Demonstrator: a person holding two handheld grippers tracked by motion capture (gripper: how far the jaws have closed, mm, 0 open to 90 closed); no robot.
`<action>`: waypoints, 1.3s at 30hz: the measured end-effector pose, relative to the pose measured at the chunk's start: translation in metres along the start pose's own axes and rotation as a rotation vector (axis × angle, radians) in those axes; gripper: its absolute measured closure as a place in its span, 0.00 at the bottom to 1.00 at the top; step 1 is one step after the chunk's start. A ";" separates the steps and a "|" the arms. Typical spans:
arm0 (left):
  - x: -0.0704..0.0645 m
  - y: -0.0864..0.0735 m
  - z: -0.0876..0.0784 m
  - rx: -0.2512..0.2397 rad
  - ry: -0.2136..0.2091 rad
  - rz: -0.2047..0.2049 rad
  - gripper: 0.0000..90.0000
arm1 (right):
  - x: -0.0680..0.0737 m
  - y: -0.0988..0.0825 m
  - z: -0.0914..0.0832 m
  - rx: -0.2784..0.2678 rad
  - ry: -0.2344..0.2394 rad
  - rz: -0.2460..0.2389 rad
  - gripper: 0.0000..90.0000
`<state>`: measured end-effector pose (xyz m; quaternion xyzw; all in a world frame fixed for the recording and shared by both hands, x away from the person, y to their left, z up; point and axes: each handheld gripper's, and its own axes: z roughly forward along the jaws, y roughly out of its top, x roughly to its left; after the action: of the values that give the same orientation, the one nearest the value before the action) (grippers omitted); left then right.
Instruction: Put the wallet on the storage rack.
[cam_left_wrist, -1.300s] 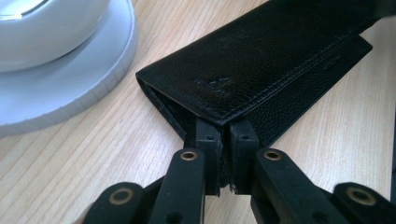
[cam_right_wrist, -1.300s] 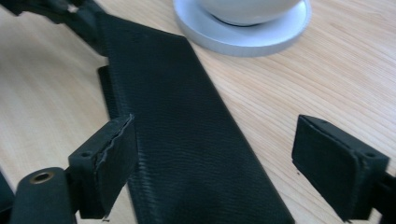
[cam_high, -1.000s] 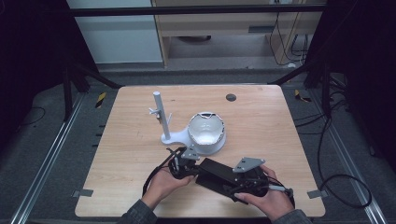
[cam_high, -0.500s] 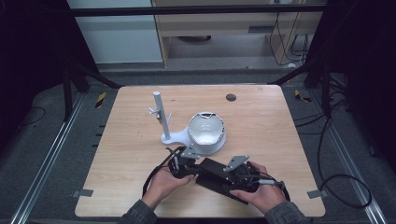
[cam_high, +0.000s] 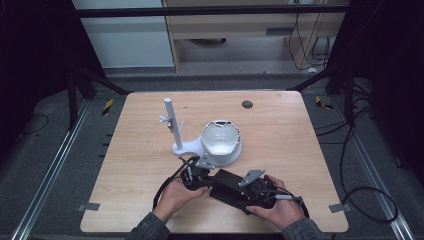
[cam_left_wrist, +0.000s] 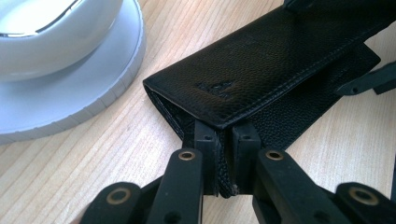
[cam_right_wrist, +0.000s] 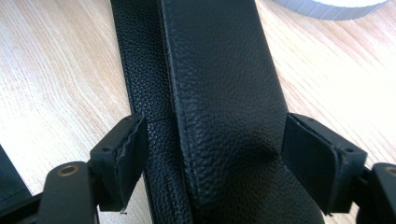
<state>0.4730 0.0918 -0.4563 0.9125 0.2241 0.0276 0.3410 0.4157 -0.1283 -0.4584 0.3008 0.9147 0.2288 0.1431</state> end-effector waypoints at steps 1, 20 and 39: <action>-0.001 0.002 0.001 0.013 0.004 0.017 0.93 | 0.001 0.001 0.002 0.006 -0.005 -0.005 0.26; 0.000 0.007 -0.002 0.000 0.002 -0.001 0.92 | 0.002 0.016 0.012 0.051 -0.061 -0.050 0.36; 0.002 -0.003 -0.026 -0.085 0.073 0.001 0.29 | -0.018 0.000 -0.017 -0.064 -0.151 -0.106 0.93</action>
<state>0.4682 0.1104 -0.4382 0.8958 0.2346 0.0704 0.3709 0.4230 -0.1445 -0.4416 0.2636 0.9082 0.2269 0.2329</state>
